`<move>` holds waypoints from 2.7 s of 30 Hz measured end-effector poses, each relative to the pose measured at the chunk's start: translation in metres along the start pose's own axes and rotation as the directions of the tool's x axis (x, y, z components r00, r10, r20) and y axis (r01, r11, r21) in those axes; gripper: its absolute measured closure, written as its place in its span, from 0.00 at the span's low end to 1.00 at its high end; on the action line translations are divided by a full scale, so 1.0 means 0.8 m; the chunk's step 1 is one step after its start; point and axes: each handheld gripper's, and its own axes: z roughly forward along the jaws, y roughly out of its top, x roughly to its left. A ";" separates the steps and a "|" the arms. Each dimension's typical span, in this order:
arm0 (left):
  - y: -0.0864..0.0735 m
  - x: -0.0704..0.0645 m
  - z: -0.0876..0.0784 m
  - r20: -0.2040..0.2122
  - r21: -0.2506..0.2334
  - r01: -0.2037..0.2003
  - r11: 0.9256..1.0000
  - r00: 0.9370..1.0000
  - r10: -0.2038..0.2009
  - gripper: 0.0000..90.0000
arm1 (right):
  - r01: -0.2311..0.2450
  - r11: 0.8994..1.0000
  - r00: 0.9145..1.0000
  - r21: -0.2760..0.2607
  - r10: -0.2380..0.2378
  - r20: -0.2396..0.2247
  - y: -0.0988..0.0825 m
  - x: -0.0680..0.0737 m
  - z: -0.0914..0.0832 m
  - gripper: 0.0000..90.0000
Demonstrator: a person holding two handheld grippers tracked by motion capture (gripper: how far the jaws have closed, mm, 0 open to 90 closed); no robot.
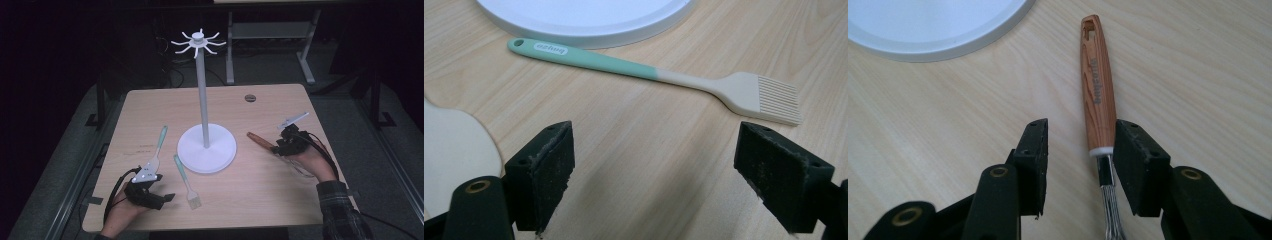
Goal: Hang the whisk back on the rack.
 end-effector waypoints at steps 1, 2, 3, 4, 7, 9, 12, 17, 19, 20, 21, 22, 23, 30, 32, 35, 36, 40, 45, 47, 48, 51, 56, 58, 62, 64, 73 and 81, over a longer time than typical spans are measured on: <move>0.000 0.000 0.000 0.000 0.000 0.000 1.000 1.000 0.000 0.18 | 0.000 1.000 1.000 0.000 0.000 0.000 0.000 0.000 0.000 0.64; 0.000 0.000 0.000 0.001 -0.001 0.002 1.000 1.000 -0.002 0.18 | 0.010 1.000 1.000 0.009 -0.010 0.005 0.003 -0.001 0.002 0.64; 0.000 0.000 0.000 0.001 0.000 0.000 1.000 1.000 0.000 0.18 | 0.016 1.000 1.000 0.017 -0.016 0.010 0.006 -0.002 0.006 0.64; 0.000 0.001 -0.001 0.000 0.005 -0.006 1.000 1.000 0.006 0.18 | 0.029 0.999 1.000 0.038 -0.029 0.011 0.010 -0.003 0.011 0.64; 0.000 0.001 -0.001 0.000 0.006 -0.005 1.000 1.000 0.005 0.18 | 0.036 0.998 0.999 0.059 -0.037 0.013 0.013 -0.004 0.018 0.64; 0.000 0.001 -0.001 0.000 0.006 -0.005 1.000 1.000 0.005 0.18 | 0.064 0.993 0.997 0.094 -0.067 0.029 0.015 -0.006 0.027 0.64; 0.000 0.000 0.000 0.001 -0.001 0.002 1.000 1.000 -0.002 0.18 | 0.067 0.991 0.997 0.118 -0.071 0.030 0.017 -0.009 0.035 0.64; 0.000 0.000 -0.001 0.000 0.003 -0.005 1.000 1.000 0.005 0.18 | 0.088 0.980 0.995 0.177 -0.094 0.024 0.022 -0.015 0.052 0.64; 0.000 -0.001 0.000 0.001 -0.003 0.001 1.000 1.000 -0.001 0.18 | 0.078 0.981 0.997 0.175 -0.080 0.005 0.023 -0.018 0.057 0.65; 0.000 0.000 -0.001 0.003 0.004 -0.004 1.000 1.000 0.004 0.18 | 0.071 0.980 0.997 0.189 -0.071 -0.006 0.022 -0.021 0.063 0.65; 0.000 0.000 -0.001 0.003 0.004 -0.004 1.000 1.000 0.004 0.18 | 0.071 0.980 0.997 0.189 -0.071 -0.006 0.022 -0.021 0.063 0.65; 0.000 -0.001 0.000 0.004 0.003 -0.003 1.000 1.000 0.003 0.18 | 0.065 0.977 0.998 0.205 -0.062 -0.018 0.021 -0.024 0.068 0.67; 0.000 -0.001 0.000 0.004 0.003 -0.003 1.000 1.000 0.003 0.18 | 0.065 0.977 0.998 0.205 -0.062 -0.018 0.021 -0.024 0.068 0.67; 0.000 0.000 0.000 0.007 0.011 -0.006 1.000 1.000 0.005 0.18 | 0.044 0.976 0.999 0.214 -0.037 -0.035 0.021 -0.028 0.073 0.77; -0.001 0.000 0.001 0.008 0.015 -0.007 1.000 1.000 0.007 0.18 | 0.037 0.976 0.999 0.215 -0.030 -0.033 0.021 -0.028 0.072 0.78; -0.001 0.000 0.000 0.007 0.014 -0.008 1.000 1.000 0.008 0.18 | 0.035 0.976 0.999 0.215 -0.029 -0.030 0.021 -0.027 0.072 0.78; -0.001 0.000 0.000 0.009 0.010 -0.004 1.000 1.000 0.004 0.18 | 0.033 0.976 0.999 0.215 -0.027 -0.030 0.020 -0.027 0.072 0.79; -0.001 0.000 0.000 0.008 0.009 -0.002 1.000 1.000 0.002 0.18 | 0.027 0.976 0.999 0.216 -0.020 -0.032 0.021 -0.027 0.072 0.79; -0.001 0.000 -0.001 0.008 0.008 -0.002 1.000 1.000 0.002 0.18 | 0.008 0.983 0.999 0.184 0.001 -0.049 0.022 -0.027 0.065 0.79; -0.001 0.000 -0.001 0.008 0.007 0.000 1.000 1.000 0.000 0.18 | -0.003 0.986 0.999 0.165 0.012 -0.053 0.023 -0.027 0.060 0.79; -0.001 0.000 -0.001 0.007 0.006 0.001 1.000 1.000 -0.001 0.18 | -0.018 0.990 0.997 0.142 0.029 -0.070 0.023 -0.027 0.056 0.79; -0.001 0.000 -0.001 0.006 0.006 -0.001 1.000 1.000 0.001 0.18 | -0.030 0.993 0.996 0.116 0.039 -0.077 0.023 -0.025 0.052 0.79; -0.001 0.001 -0.001 0.005 0.000 0.004 1.000 1.000 -0.004 0.18 | -0.054 0.999 0.992 0.005 0.054 -0.111 0.023 -0.019 0.033 0.79; -0.001 0.001 -0.002 0.004 0.001 0.000 1.000 1.000 0.000 0.18 | -0.062 0.998 0.992 -0.028 0.058 -0.116 0.021 -0.017 0.027 0.79; 0.000 0.000 -0.002 0.005 -0.004 0.005 1.000 1.000 -0.005 0.18 | -0.079 0.994 0.988 -0.073 0.068 -0.138 0.019 -0.012 0.017 0.79; 0.000 0.000 -0.003 0.004 -0.005 0.004 1.000 1.000 -0.004 0.18 | -0.073 0.992 0.989 -0.103 0.058 -0.137 0.019 -0.007 0.005 0.79; -0.001 0.002 -0.005 0.001 -0.021 0.005 1.000 1.000 -0.005 0.18 | -0.082 0.970 0.981 -0.229 0.038 -0.189 0.016 -0.001 -0.028 0.79; 0.000 0.002 -0.005 0.001 -0.014 0.005 1.000 1.000 -0.005 0.18 | -0.114 0.945 0.971 -0.307 0.041 -0.237 0.015 -0.002 -0.047 0.79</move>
